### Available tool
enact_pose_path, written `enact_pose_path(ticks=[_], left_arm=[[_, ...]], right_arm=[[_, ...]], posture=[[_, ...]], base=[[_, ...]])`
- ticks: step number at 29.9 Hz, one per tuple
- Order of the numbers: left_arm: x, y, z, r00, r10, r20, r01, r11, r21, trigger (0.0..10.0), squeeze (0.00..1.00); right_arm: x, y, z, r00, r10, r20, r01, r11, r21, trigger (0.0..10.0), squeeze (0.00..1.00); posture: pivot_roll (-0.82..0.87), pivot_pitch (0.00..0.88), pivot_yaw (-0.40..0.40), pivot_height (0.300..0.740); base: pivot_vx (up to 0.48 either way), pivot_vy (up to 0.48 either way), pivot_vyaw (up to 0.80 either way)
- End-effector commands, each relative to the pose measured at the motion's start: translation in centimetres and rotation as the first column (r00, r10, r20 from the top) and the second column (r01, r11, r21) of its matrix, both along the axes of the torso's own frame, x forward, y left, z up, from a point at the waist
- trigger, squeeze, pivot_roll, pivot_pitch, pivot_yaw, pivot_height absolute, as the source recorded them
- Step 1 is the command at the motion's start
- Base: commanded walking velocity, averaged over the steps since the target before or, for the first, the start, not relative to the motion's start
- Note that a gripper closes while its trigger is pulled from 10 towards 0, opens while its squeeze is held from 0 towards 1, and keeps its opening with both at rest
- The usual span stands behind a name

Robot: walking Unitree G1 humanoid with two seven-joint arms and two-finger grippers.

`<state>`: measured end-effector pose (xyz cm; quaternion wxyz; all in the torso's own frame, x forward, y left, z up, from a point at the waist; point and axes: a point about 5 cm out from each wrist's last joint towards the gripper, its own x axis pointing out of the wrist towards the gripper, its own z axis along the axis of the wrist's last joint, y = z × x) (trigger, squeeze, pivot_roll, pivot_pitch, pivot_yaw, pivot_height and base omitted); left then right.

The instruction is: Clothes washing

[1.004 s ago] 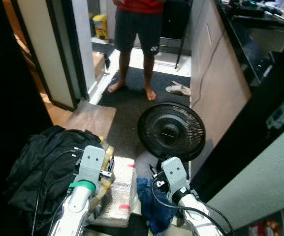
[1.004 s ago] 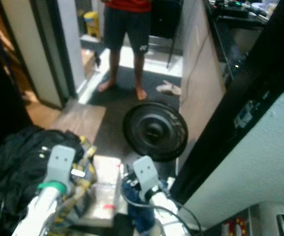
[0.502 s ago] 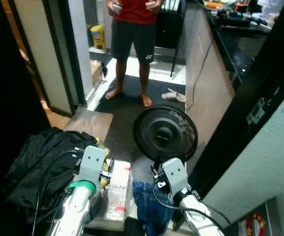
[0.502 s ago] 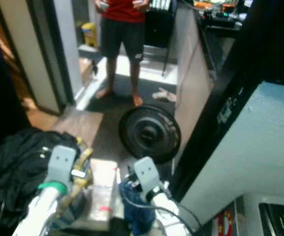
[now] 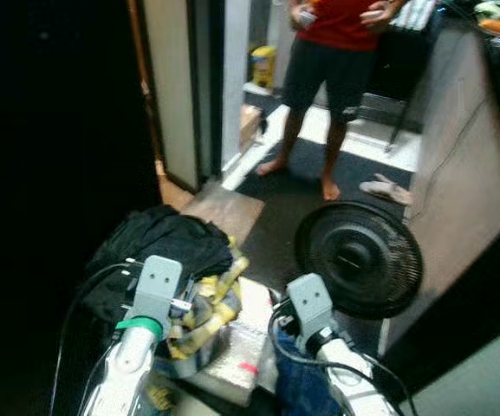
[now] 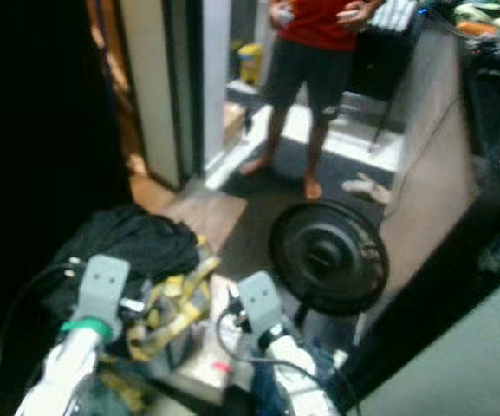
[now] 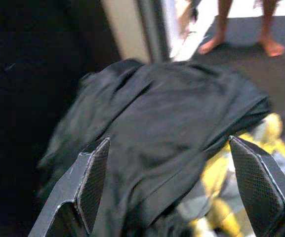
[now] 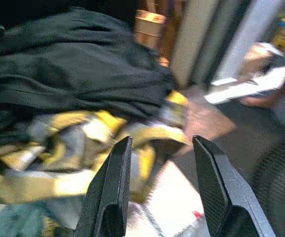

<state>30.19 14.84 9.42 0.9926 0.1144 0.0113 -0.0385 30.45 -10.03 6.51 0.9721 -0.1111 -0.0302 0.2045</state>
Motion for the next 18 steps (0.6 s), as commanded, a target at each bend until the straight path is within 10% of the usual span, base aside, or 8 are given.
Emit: enact_pose_path(ticks=[1,9,18], left_arm=[[-0.22,-0.18,-0.56,1.0,-0.005,-0.026,0.005,1.0,0.001,10.0,0.0],[-0.22,-0.17,-0.56,1.0,-0.006,-0.026,0.006,1.0,0.002,10.0,0.0],[-0.23,-0.39,-0.39,1.0,-0.024,-0.011,0.024,1.0,-0.002,10.0,0.0]], right_arm=[[-0.36,-0.43,-0.73,0.999,-0.008,-0.031,0.007,1.0,-0.01,10.0,0.0],[-0.42,-0.38,-0.76,0.999,-0.007,-0.033,0.007,1.0,-0.003,10.0,0.0],[-0.48,-0.2,-0.62,1.0,-0.002,-0.027,0.002,1.0,0.023,10.0,0.0]], posture=[[0.05,0.069,0.004,0.74],[0.05,0.071,0.005,0.74],[0.05,0.074,0.006,0.74]], base=[[0.0,0.0,0.79],[0.0,0.0,0.77],[0.224,0.0,0.0]])
